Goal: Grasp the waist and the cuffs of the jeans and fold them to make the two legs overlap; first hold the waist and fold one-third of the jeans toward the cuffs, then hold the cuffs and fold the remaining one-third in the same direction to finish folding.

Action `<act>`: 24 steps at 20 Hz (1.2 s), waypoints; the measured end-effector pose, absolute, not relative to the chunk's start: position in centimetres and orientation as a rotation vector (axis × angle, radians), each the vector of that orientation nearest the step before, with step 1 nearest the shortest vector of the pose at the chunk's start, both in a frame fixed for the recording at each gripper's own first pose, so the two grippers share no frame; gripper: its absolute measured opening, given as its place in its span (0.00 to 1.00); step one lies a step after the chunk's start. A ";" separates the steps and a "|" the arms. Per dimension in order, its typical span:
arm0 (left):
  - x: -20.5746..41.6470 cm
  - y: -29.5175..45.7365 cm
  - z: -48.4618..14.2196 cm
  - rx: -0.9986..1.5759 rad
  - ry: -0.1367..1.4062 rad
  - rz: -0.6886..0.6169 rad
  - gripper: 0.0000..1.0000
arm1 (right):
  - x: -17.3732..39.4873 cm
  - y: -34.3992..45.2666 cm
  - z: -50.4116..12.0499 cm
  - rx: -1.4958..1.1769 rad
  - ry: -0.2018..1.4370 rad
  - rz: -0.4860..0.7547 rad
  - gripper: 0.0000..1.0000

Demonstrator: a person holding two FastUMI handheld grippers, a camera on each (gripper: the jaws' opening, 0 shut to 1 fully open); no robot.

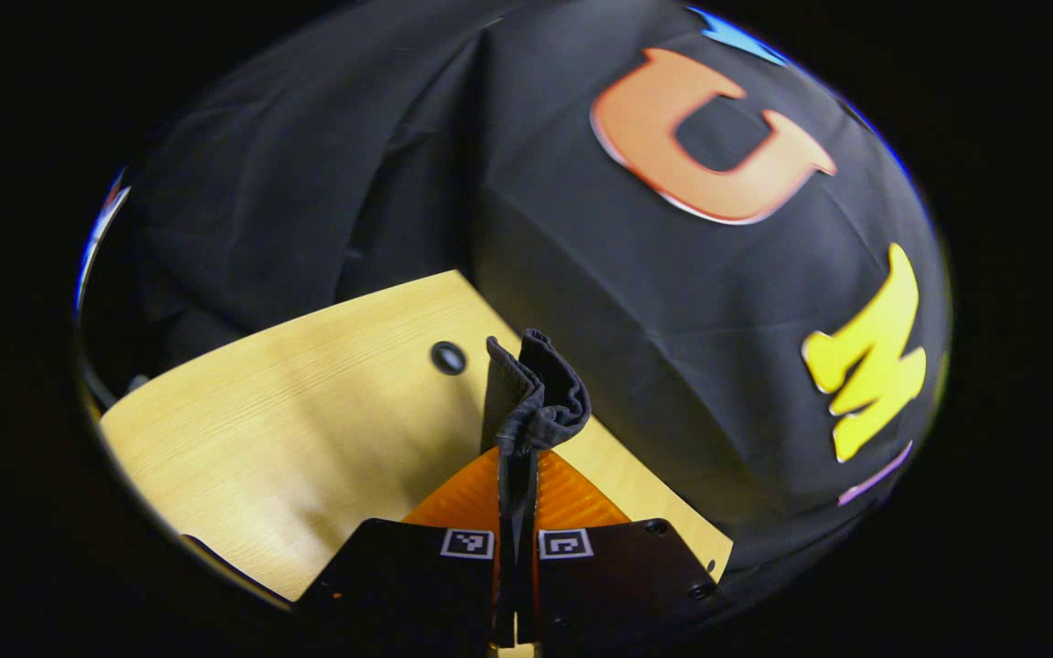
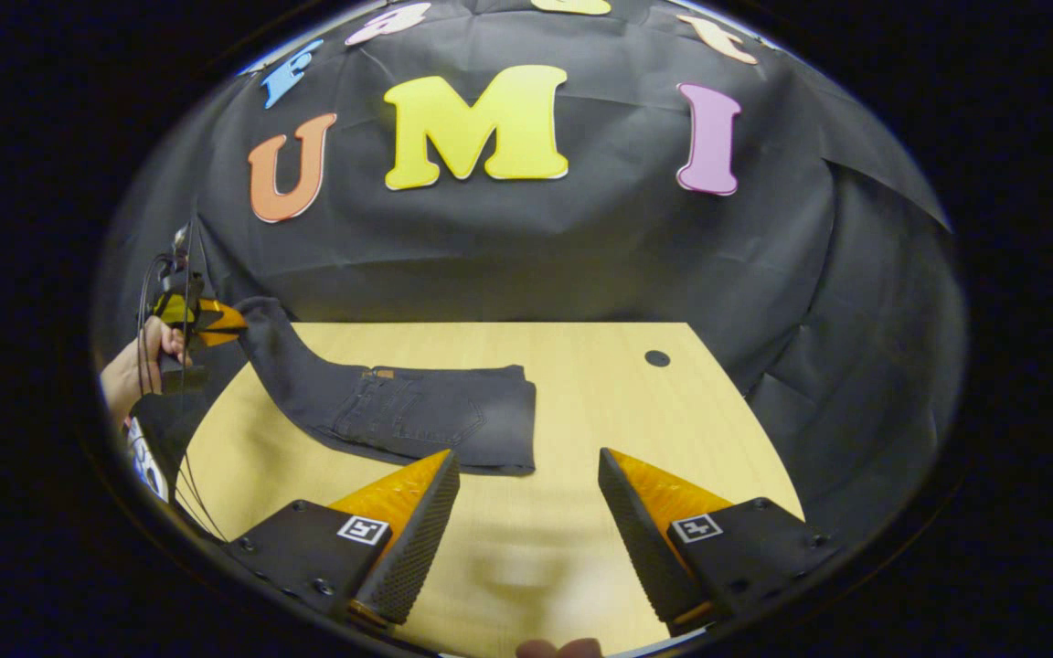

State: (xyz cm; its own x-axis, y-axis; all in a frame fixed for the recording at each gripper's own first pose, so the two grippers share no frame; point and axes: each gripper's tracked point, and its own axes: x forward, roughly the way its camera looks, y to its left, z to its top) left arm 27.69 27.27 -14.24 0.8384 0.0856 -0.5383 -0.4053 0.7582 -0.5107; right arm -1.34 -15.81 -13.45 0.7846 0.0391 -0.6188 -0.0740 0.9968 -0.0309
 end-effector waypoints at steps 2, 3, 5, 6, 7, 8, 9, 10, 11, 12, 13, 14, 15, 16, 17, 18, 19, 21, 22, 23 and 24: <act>27.9 22.5 -11.5 -0.581 0.484 0.199 0.04 | -2.1 -17.1 -12.7 -0.042 0.648 0.044 0.94; 28.1 20.4 -10.3 -0.539 0.464 0.154 0.04 | -2.5 -17.8 -12.4 -0.036 0.640 0.034 0.94; 28.4 15.7 -8.9 -0.437 0.439 0.054 0.04 | -3.3 -19.4 -11.8 -0.028 0.626 0.010 0.96; 28.4 13.2 -8.6 -0.395 0.435 0.012 0.04 | -3.6 -20.3 -11.5 -0.023 0.622 -0.004 0.96; 28.4 10.9 -8.6 -0.353 0.439 -0.022 0.04 | -4.1 -21.4 -11.5 -0.019 0.623 -0.021 0.96; 28.5 9.0 -9.1 -0.305 0.441 -0.044 0.04 | -4.7 -22.4 -11.3 -0.016 0.623 -0.037 0.97; 28.4 6.8 -9.8 -0.266 0.444 -0.078 0.04 | -5.1 -23.3 -11.2 -0.012 0.622 -0.050 0.99; 28.3 4.5 -10.8 -0.233 0.453 -0.108 0.04 | -5.5 -24.3 -11.1 -0.009 0.623 -0.066 0.96; 28.0 2.3 -12.0 -0.201 0.463 -0.136 0.04 | -6.1 -25.3 -11.2 -0.007 0.628 -0.078 0.99; 27.9 0.3 -13.5 -0.165 0.475 -0.155 0.04 | -6.7 -26.2 -11.5 -0.007 0.636 -0.092 0.96; 28.6 -1.5 -15.6 -0.119 0.489 -0.170 0.04 | -7.3 -27.2 -11.9 -0.006 0.652 -0.106 0.97; 28.6 -3.1 -17.5 -0.071 0.500 -0.184 0.04 | -8.1 -28.3 -12.4 -0.002 0.673 -0.120 0.99; 28.5 -4.6 -20.2 -0.033 0.520 -0.195 0.04 | -8.6 -29.3 -12.9 0.003 0.692 -0.132 0.99; 28.3 -5.6 -22.7 -0.006 0.543 -0.199 0.04 | -9.0 -30.2 -13.2 0.002 0.710 -0.143 0.96; 28.2 -6.4 -25.5 0.020 0.565 -0.192 0.04 | -9.3 -31.3 -13.4 -0.003 0.722 -0.155 0.94; 28.1 -6.7 -27.7 0.043 0.585 -0.179 0.04 | -9.5 -32.1 -13.6 -0.009 0.729 -0.162 0.99; 28.0 -6.8 -29.6 0.064 0.605 -0.160 0.04 | -9.7 -32.9 -13.6 -0.015 0.732 -0.169 0.96; 27.8 -6.6 -32.2 0.096 0.629 -0.120 0.04 | -9.8 -34.0 -13.8 -0.024 0.741 -0.174 0.96; 27.7 -7.0 -32.4 0.106 0.625 -0.096 0.04 | -9.7 -34.3 -13.9 -0.021 0.748 -0.173 0.96; 27.7 -6.9 -32.7 0.115 0.616 -0.074 0.04 | -9.4 -34.5 -14.1 -0.017 0.752 -0.168 0.96; 27.8 -7.0 -33.0 0.126 0.610 -0.055 0.04 | -9.0 -34.4 -14.2 -0.017 0.752 -0.162 0.96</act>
